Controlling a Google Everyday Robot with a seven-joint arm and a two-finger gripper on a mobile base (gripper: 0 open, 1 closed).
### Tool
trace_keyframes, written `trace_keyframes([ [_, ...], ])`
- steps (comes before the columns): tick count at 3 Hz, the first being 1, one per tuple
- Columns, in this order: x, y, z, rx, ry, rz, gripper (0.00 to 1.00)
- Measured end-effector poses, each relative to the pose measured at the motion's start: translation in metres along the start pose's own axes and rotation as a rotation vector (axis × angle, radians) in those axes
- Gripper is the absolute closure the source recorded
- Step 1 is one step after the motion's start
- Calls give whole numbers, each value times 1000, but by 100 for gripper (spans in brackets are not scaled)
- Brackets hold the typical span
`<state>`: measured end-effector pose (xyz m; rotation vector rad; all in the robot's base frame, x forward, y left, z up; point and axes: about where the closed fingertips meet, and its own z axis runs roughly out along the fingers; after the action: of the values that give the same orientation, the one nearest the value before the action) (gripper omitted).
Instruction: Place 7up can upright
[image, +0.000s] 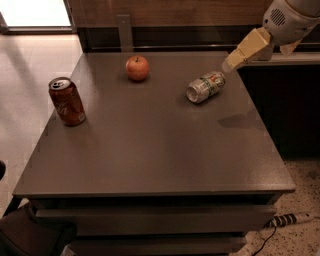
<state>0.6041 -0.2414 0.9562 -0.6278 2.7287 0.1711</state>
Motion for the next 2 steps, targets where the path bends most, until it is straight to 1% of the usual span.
trace_keyframes([
  [1, 0, 0, 0, 0, 0, 0, 0],
  [2, -4, -5, 3, -3, 6, 46, 0],
])
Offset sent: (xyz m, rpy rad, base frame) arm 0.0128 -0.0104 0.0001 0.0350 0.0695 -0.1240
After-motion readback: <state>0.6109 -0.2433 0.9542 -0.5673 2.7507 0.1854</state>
